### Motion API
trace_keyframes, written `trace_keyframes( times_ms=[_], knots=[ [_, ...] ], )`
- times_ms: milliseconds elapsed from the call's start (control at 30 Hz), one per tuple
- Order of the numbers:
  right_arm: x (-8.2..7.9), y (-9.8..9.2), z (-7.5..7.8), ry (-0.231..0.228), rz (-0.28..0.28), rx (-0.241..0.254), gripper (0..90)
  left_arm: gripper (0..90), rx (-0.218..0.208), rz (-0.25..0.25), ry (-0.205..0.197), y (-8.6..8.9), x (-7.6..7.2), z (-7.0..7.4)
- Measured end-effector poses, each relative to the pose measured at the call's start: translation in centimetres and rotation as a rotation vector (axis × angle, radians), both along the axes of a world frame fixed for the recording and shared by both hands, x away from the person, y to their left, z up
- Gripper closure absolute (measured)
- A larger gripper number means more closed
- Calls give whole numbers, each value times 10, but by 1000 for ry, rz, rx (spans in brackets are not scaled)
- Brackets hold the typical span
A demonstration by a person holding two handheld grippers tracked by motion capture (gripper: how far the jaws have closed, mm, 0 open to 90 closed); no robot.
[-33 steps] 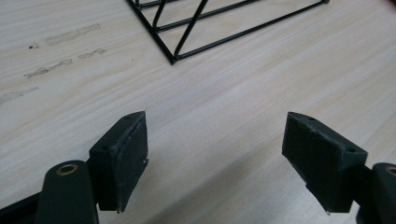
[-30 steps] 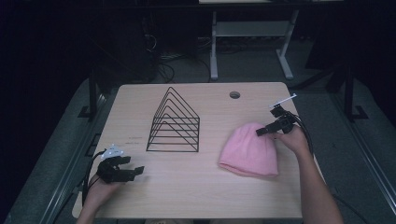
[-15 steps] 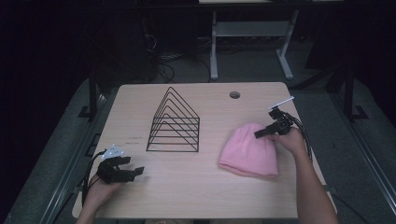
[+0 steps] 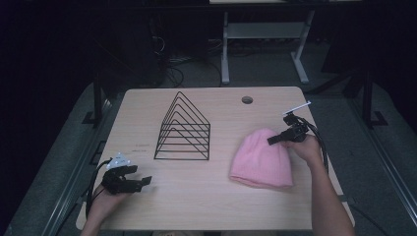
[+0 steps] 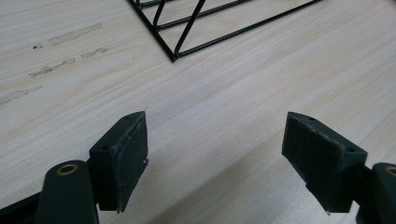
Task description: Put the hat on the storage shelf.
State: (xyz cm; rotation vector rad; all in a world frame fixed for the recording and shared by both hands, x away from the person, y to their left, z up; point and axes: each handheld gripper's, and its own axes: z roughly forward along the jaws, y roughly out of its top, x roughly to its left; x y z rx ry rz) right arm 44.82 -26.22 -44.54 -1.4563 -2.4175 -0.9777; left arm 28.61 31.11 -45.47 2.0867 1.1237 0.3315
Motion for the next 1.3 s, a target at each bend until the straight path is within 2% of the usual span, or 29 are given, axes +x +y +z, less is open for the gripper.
trace_keyframes(
  times_ms=[100, 133, 267, 367, 500, 733, 900, 1067, 1133, 1167, 1233, 1300],
  knots=[
    [-2, 1, 4, -14, 5, 13, 760, 224, -9, 5, -4, 1, 0, 1],
    [-4, 2, 9, -20, 5, 34, 764, 224, -12, 7, -10, 2, 0, 1],
    [-7, 4, 18, -46, 16, 57, 766, 224, -8, 6, -6, 3, 0, 1],
    [-12, 6, 29, -71, 25, 80, 770, 225, -25, 11, -8, 4, 0, 2],
    [-17, 7, 43, -106, 41, 92, 772, 225, -16, 2, -7, 3, 0, 3],
    [-25, 11, 68, -153, 61, 103, 774, 225, -41, 6, -3, 2, -1, 3],
    [-31, 16, 83, -187, 85, 101, 775, 226, -38, 3, -10, 3, -2, 4],
    [-36, 18, 97, -214, 103, 110, 774, 226, -49, 0, -15, 0, -2, 4],
    [-38, 18, 102, -226, 108, 115, 775, 227, -57, 0, -5, -1, -3, 5],
    [-38, 18, 104, -230, 110, 116, 774, 229, -47, -13, -11, -1, -2, 5],
    [-40, 17, 109, -244, 115, 116, 774, 231, -60, -10, 0, -3, -2, 4],
    [-41, 16, 114, -254, 116, 120, 775, 232, -53, -22, -4, -3, -1, 4]
  ],
)
